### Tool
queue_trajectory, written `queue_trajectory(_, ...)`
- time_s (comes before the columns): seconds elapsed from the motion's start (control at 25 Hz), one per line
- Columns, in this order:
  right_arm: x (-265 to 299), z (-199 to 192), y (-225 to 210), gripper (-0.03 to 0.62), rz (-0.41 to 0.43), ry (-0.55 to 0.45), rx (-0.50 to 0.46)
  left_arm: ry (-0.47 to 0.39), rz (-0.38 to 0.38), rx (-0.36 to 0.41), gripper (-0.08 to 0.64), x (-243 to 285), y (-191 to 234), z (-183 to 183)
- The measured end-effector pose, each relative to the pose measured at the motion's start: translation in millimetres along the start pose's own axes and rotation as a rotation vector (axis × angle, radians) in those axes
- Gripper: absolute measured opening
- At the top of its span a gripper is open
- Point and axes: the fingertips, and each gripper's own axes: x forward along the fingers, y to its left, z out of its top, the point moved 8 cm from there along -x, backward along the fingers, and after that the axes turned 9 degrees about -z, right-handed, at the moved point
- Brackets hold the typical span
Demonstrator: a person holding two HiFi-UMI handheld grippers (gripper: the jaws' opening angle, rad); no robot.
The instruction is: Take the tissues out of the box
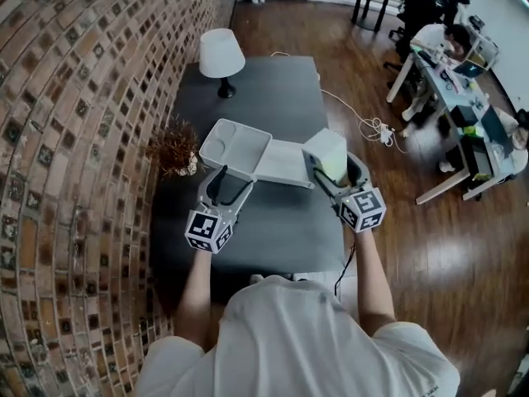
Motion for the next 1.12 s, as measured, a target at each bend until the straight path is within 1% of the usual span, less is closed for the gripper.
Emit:
queue_trajectory(0.12,-18.2,-1.0,14.1,0.399,-0.042,-0.032,0.035,-0.005,0.027,0.007,0.302,-2.9,-6.6,-2.1)
queue_trajectory(0.36,-49.9,-2.8,35.2,0.399,-0.131,-0.087,0.04,-0.07,0.119,-0.04,0.302,-15.4,-14.2,-1.9)
queue_trajectory(0.44,-58.3,-2.6,38.9,0.399,-0.163,-0.103,0.028,-0.075,0.15,-0.036,0.302,-19.9,-16.7,-4.1)
queue_trajectory(0.52,-64.6,-4.3,42.1,0.399,-0.189,-0.098,-0.009,-0.072,0.182,-0.02,0.302,-24.6,-20.6,-7.3)
queue_trajectory(0.64,-67.1,-4.6,46.0,0.399,-0.207,-0.103,-0.046,-0.054,0.223,0.015,0.302,-28.7,-23.2,-10.6)
queue_trajectory(0.76,-69.7,0.1,50.9,0.399,-0.224,-0.143,-0.029,-0.055,0.245,0.018,0.302,-31.9,-24.1,-11.9)
queue_trajectory(0.84,-71.5,4.6,55.9,0.399,-0.219,-0.163,-0.026,-0.064,0.253,0.018,0.302,-35.8,-26.0,-11.3)
queue_trajectory(1.0,-73.1,8.1,67.2,0.399,-0.217,-0.15,-0.067,-0.083,0.258,0.017,0.302,-43.3,-33.1,-3.0)
queue_trajectory(1.12,-70.1,4.5,68.5,0.399,-0.211,-0.138,-0.062,-0.093,0.263,0.014,0.301,-45.4,-35.7,2.6)
